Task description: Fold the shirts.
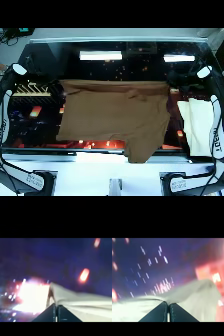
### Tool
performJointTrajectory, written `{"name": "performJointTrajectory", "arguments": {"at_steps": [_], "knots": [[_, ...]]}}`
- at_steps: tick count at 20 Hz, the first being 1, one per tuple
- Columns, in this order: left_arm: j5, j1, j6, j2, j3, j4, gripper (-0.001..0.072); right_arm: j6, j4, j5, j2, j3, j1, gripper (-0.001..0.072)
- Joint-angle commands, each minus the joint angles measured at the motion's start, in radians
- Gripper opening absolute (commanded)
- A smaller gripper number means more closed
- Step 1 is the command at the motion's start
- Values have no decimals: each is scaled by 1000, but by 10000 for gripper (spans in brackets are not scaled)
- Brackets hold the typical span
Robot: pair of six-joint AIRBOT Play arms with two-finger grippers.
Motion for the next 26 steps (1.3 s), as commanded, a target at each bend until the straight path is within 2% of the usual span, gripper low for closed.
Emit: {"name": "performJointTrajectory", "arguments": {"at_steps": [1, 2, 4, 6, 9, 14, 15, 16, 17, 18, 21, 23, 26], "knots": [[-208, 19, 153, 0, 6, -5, 35, -21, -134, 294, 19, 0, 0, 28], [-293, 27, 160, 6, 6, -4, 35, -6, -189, 393, 19, -1, 0, 28], [-426, 37, 160, 6, 0, 27, 35, 27, -233, 478, 18, -40, 0, 28], [-432, 35, 155, 3, -32, 66, 35, 53, -213, 458, 18, -104, 0, 28], [-451, 35, 102, -7, -76, 64, 35, 77, -196, 407, 15, -173, 0, 28], [-484, 35, 57, -6, -95, 63, 35, 101, -195, 377, 15, -191, 0, 29], [-484, 35, 38, -6, -95, 62, 59, 115, -190, 369, 15, -191, 0, 52], [-486, 35, 24, -6, -95, 62, 213, 116, -168, 364, 16, -190, 0, 193], [-509, 36, 8, -5, -93, 63, 464, 114, -145, 367, 21, -187, 0, 346], [-547, 42, 10, -2, -89, 63, 555, 106, -140, 390, 32, -176, 0, 425], [-642, 90, 11, 30, -84, 72, 552, 53, -230, 488, 97, -138, -2, 426], [-684, 132, 8, 78, -113, 72, 532, 55, -307, 536, 150, -144, -2, 425], [-644, 178, 21, 223, -357, 74, 532, 55, -305, 518, 237, -261, -2, 423]]}}
